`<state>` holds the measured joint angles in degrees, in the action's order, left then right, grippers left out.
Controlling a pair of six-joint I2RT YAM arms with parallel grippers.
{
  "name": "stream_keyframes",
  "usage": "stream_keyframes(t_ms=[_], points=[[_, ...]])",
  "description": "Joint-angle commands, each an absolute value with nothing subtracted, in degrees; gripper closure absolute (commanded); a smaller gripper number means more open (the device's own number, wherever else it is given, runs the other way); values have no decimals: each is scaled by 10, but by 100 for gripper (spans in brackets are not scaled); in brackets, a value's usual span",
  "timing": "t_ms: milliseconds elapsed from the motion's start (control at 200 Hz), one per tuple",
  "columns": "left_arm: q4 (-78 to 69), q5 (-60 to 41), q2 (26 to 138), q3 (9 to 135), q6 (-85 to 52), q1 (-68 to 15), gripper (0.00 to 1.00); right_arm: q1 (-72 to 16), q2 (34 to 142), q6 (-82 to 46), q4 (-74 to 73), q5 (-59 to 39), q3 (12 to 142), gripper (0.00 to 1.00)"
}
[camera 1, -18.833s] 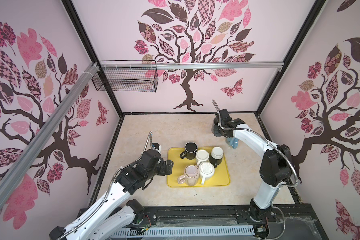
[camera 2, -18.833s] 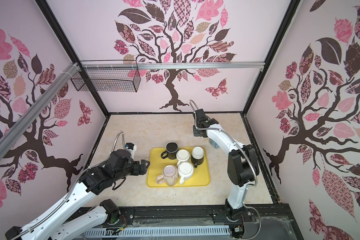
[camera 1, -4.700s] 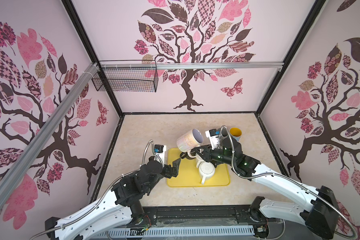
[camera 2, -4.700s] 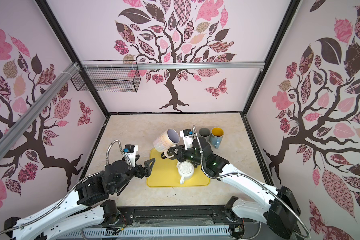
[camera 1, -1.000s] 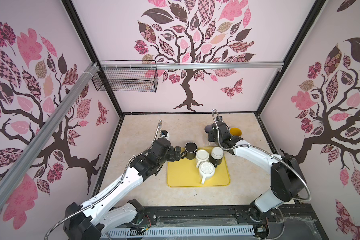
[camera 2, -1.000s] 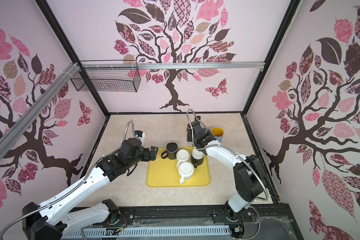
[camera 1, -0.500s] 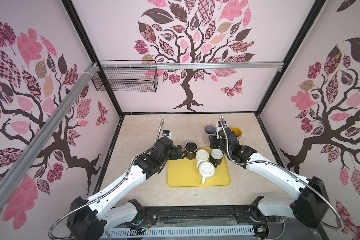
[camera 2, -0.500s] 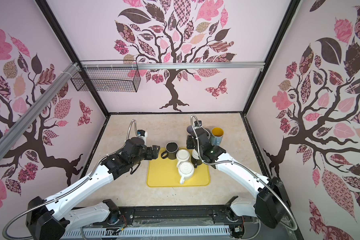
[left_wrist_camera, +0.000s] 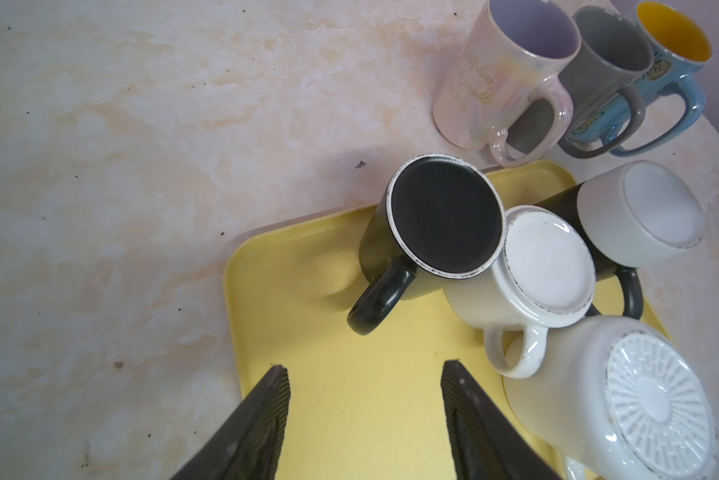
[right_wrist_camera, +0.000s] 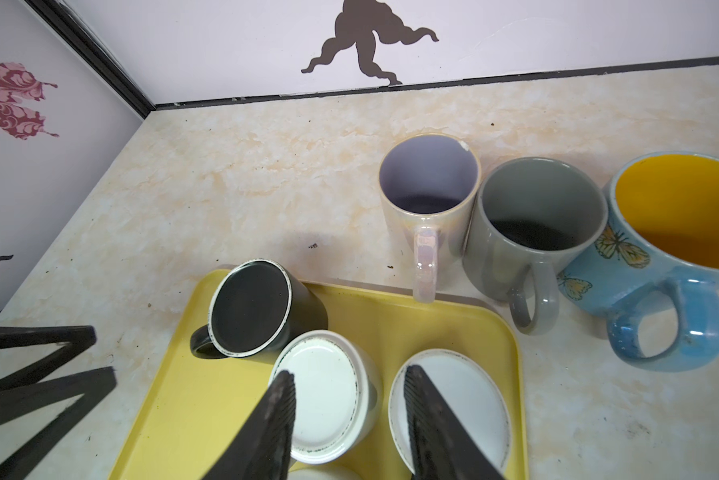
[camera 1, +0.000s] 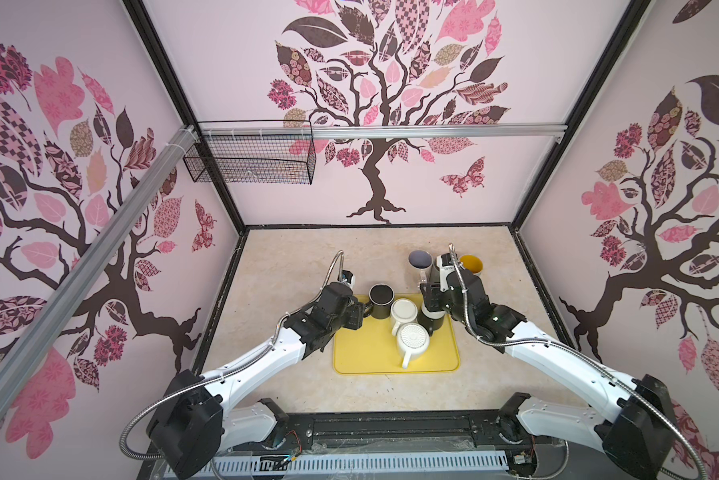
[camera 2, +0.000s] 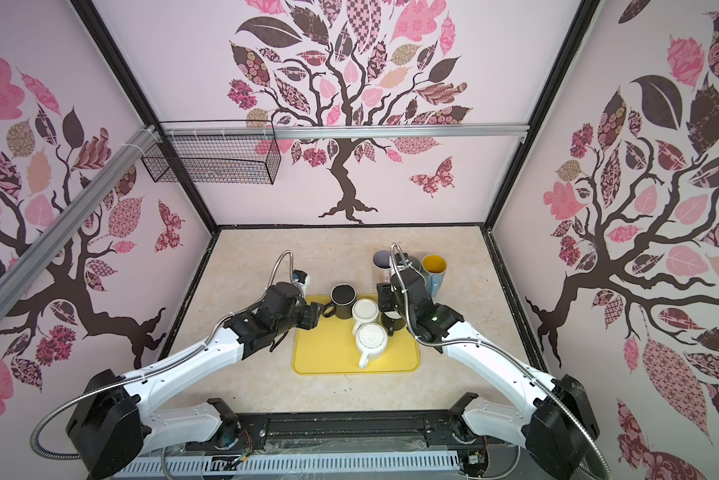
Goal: Turn the mug right side up
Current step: 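Lower the left gripper onto the upside-down black mug base while the right draws back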
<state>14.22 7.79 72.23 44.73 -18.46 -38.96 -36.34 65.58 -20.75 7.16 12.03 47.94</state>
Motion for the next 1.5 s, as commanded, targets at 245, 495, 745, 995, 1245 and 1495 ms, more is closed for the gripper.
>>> stream_keyframes(t_ms=[245,495,745,995,1245,1495], points=[[82,28,794,467,-134,-387,37,-370,619,-202,31,98,443,53],[65,33,827,478,-120,-387,38,-369,631,-203,11,82,427,53],[59,33,859,497,-112,-387,43,-370,623,-203,-12,77,406,53],[53,1,865,494,-117,-390,50,-370,612,-201,-20,79,396,53],[53,0,875,502,-114,-391,58,-370,616,-200,-19,85,396,52],[66,23,915,541,-106,-391,53,-370,616,-198,-19,89,395,52]])
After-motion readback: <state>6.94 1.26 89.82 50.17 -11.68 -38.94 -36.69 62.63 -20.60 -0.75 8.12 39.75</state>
